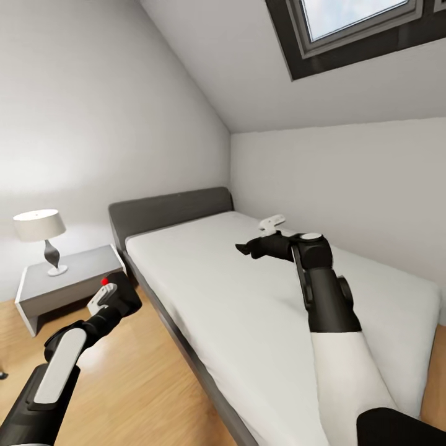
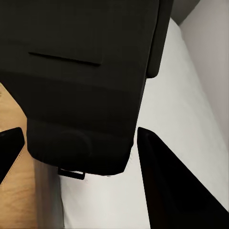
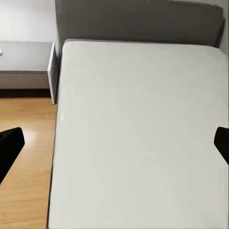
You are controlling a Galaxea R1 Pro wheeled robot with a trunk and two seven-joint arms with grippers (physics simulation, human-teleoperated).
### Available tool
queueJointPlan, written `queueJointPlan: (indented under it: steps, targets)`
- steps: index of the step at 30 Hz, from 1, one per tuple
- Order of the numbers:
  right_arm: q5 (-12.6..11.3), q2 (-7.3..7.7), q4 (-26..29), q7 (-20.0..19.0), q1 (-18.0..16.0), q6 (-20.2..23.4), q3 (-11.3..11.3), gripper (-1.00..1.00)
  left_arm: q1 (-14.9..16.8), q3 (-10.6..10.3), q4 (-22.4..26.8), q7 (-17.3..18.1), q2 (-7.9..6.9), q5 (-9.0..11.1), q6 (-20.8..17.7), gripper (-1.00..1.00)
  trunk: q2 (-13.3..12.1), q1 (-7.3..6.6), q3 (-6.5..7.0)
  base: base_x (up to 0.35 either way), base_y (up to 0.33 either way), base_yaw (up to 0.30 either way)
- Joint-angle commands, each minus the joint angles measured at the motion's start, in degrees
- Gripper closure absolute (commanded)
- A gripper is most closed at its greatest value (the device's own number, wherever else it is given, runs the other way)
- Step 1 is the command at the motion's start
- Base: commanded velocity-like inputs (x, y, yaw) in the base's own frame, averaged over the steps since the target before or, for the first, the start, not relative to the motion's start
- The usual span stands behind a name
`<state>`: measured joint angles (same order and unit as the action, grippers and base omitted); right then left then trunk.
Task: Attach the digital camera to the camera tripod in the bedroom.
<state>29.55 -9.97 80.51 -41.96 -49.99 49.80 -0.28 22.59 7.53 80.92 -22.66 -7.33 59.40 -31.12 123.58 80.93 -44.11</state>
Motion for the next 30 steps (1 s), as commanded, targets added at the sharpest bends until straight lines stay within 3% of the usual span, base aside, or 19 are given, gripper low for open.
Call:
queueJointPlan:
  steps: [1,13,22,30]
  targets:
    - [0.63,-0.03,1.01,-0.51,0.25,0.58,-0.11,-1.00,0.05,0.03,0.09,-0.32,-0.02,0.14,-0.25,1.00,-0.39,-0.23,0.12,0.000,0.000,0.000]
    - [0.44,-0.03,4.20,-0.62,1.37,9.58,-0.48,-1.00,0.03,-0.05,0.14,-0.32,-0.05,-1.48,-0.42,1.00,-5.20,-2.87,2.27,0.000,0.000,0.000]
    - [0.10,1.70,4.55,-1.00,4.77,10.20,-0.77,-1.00,0.05,-0.19,0.27,-0.37,-0.11,-2.20,-1.52,1.00,-8.81,-4.85,3.89,0.000,0.000,0.000]
    - [0.18,3.32,6.83,-3.32,10.27,10.20,-1.19,-1.00,0.02,-0.29,0.45,-0.30,-0.03,-5.99,-3.59,1.00,-12.02,-6.60,5.32,0.000,0.000,0.000]
